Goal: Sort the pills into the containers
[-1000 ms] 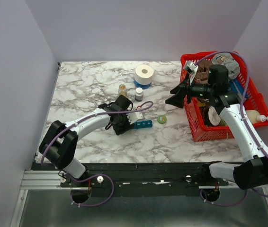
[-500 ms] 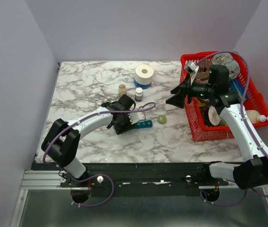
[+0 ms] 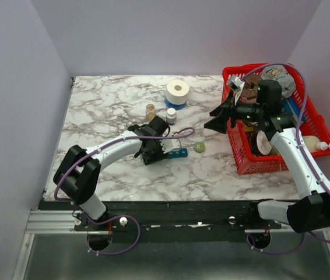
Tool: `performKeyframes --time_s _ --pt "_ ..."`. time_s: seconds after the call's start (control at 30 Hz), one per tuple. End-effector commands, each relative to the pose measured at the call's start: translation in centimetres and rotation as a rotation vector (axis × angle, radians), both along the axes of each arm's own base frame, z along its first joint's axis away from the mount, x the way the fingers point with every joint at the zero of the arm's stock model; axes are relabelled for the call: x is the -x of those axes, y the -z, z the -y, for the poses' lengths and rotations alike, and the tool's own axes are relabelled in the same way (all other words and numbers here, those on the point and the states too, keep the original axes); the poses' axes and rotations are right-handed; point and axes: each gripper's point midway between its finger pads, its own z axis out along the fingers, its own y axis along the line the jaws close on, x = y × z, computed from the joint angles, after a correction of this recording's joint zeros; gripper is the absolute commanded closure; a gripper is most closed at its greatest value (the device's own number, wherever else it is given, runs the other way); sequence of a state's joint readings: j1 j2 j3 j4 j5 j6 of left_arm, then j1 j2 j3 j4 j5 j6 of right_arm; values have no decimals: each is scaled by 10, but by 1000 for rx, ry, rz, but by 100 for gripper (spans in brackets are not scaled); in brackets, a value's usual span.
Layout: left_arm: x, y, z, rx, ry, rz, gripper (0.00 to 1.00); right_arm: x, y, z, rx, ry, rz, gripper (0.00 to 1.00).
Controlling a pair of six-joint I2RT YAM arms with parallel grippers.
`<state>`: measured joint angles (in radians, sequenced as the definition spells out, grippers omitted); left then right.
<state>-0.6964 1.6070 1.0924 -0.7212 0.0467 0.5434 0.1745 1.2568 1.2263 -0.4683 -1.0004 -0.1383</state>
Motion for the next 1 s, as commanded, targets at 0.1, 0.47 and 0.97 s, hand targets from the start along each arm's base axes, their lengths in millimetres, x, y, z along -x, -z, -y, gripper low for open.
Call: performKeyframes --time_s 0.1,0.47,0.97 --pt "-6 -6 -4 -63 14 27 100 1 1 0 -23 -23 -12 17" --pt "-9 -10 -3 -109 24 39 100 1 3 0 -26 -25 -20 17" --pt "-11 -11 -2 -167 45 54 100 1 3 1 -31 -28 -25 17"
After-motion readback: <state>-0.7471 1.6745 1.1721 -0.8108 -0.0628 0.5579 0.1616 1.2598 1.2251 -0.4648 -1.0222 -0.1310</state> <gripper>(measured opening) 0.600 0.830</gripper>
